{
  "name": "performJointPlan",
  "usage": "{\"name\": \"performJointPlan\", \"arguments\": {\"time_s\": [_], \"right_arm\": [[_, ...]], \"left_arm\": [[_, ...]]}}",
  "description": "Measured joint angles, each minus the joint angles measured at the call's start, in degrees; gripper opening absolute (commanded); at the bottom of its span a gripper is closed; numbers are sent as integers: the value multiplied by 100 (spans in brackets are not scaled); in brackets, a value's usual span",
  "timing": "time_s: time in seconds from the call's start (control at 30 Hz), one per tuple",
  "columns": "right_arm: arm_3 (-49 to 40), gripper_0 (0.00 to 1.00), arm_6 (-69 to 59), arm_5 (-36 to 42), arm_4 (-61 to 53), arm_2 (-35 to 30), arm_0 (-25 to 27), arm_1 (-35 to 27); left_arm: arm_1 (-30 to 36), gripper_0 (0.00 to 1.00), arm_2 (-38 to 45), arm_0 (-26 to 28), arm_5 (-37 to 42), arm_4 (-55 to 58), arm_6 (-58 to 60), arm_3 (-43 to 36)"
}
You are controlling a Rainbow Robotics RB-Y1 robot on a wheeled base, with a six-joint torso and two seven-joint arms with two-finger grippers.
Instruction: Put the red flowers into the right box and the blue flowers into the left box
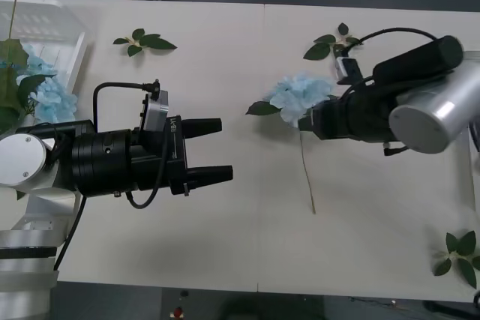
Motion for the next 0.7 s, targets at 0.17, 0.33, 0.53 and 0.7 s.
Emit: {"name": "performJointPlan", "arguments": {"time_s": [0.17, 0.33, 0.53, 0.7], "right_arm": [[701, 95, -37, -235, 98, 563, -404, 300], [1351, 95, -38, -308, 118, 937, -749, 497], [1942, 95, -38, -606, 119, 1302, -993, 609], [2373, 95, -38, -712, 250, 1348, -1067, 836]], "left_arm": [[0, 100, 0, 0, 0, 0, 0, 0], [0, 100, 0, 0, 0, 0, 0, 0], [0, 100, 0, 0, 0, 0, 0, 0], [0, 100, 0, 0, 0, 0, 0, 0]]}}
